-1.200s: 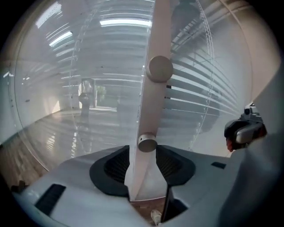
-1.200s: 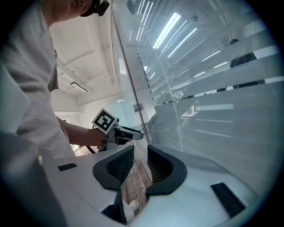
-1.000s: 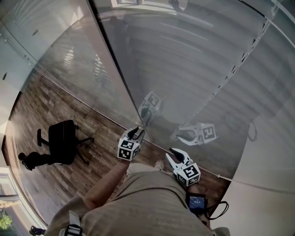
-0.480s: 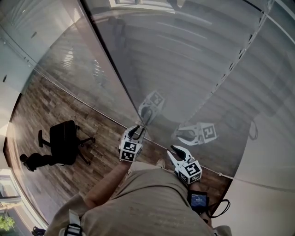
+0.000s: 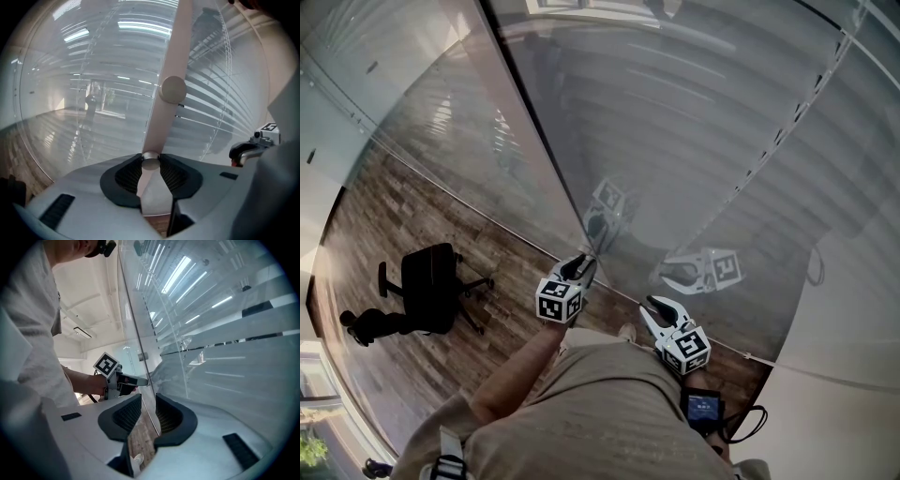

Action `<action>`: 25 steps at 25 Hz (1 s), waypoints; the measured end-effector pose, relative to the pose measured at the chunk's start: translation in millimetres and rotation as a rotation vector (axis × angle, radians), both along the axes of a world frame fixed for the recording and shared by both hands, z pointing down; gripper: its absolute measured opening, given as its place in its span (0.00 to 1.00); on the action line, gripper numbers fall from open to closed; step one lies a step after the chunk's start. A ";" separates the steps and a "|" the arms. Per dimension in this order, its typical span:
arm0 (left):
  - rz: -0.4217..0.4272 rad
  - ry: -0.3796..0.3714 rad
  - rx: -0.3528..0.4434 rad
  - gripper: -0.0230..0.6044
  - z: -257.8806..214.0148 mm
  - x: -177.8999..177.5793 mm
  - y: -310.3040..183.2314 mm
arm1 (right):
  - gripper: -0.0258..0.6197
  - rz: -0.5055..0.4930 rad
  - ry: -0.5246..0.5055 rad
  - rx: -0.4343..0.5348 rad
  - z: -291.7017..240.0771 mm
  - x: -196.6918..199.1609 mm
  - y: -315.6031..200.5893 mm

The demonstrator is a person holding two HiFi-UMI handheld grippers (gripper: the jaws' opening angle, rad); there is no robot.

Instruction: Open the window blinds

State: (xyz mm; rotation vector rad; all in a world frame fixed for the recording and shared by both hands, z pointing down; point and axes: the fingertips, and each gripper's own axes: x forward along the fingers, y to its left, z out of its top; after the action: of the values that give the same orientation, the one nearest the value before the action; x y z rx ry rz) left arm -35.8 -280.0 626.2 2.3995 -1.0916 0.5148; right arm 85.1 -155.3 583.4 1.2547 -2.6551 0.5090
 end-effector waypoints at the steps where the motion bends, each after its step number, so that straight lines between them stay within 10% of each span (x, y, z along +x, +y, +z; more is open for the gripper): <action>1: -0.001 0.019 -0.018 0.25 0.3 -0.5 -0.3 | 0.20 -0.001 0.000 0.000 0.3 -0.7 0.6; 15: -0.104 0.600 -0.410 0.25 -0.1 -2.9 -5.5 | 0.20 -0.011 0.003 -0.014 0.3 -1.6 4.5; 25: -0.127 0.863 -0.579 0.25 22.1 -5.8 -5.8 | 0.20 -0.008 0.001 -0.006 21.5 -3.7 6.8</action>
State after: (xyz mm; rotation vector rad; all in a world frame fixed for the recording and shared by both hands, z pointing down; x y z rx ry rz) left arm -41.7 -285.8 648.3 1.7178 -0.5797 -0.2331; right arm 81.4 -148.6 604.9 1.2413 -2.6547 0.5137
